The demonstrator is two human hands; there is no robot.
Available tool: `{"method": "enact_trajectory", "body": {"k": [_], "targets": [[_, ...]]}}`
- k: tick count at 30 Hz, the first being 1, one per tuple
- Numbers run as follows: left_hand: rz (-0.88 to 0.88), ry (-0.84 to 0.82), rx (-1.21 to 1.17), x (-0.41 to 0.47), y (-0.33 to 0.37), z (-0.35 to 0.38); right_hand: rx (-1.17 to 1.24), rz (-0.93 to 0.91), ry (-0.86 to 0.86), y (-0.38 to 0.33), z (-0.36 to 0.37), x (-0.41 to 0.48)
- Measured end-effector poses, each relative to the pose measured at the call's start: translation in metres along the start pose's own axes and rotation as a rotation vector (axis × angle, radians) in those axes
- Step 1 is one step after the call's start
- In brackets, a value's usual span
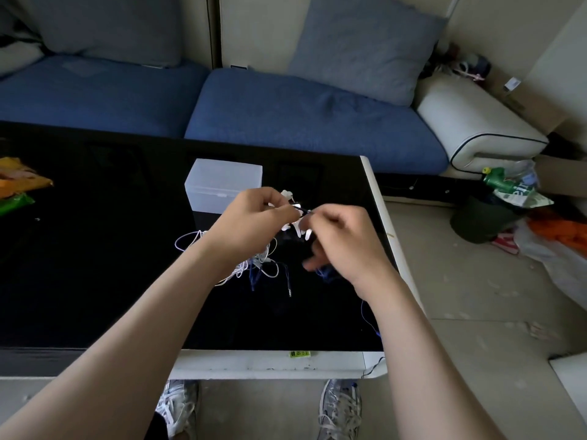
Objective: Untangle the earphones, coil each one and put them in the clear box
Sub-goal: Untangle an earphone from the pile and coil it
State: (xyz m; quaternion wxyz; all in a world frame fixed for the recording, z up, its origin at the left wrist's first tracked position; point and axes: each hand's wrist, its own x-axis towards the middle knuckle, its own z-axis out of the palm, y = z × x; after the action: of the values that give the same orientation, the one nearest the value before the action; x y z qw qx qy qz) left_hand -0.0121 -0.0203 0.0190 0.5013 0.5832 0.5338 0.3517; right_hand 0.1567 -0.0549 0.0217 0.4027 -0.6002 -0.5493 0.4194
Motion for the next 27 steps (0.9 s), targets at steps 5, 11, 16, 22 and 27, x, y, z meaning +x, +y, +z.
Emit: {"method": "enact_trajectory", "body": {"k": [5, 11, 16, 22, 27], "targets": [[-0.132, -0.004, 0.154, -0.005, -0.002, -0.010, 0.548, -0.014, 0.550, -0.006, -0.022, 0.006], [-0.242, -0.098, -0.115, -0.014, 0.000, -0.017, -0.433, 0.236, 0.771, 0.027, -0.039, -0.005], [-0.196, -0.240, -0.103, -0.020, 0.008, -0.004, -0.633, 0.181, 0.187, 0.029, -0.010, -0.024], [-0.190, -0.263, -0.103, -0.027, 0.009, 0.010, -0.083, -0.108, 0.040, 0.008, 0.018, -0.028], [-0.250, -0.127, -0.012, -0.026, 0.004, 0.016, -0.162, -0.085, 0.121, 0.015, 0.018, -0.031]]}}
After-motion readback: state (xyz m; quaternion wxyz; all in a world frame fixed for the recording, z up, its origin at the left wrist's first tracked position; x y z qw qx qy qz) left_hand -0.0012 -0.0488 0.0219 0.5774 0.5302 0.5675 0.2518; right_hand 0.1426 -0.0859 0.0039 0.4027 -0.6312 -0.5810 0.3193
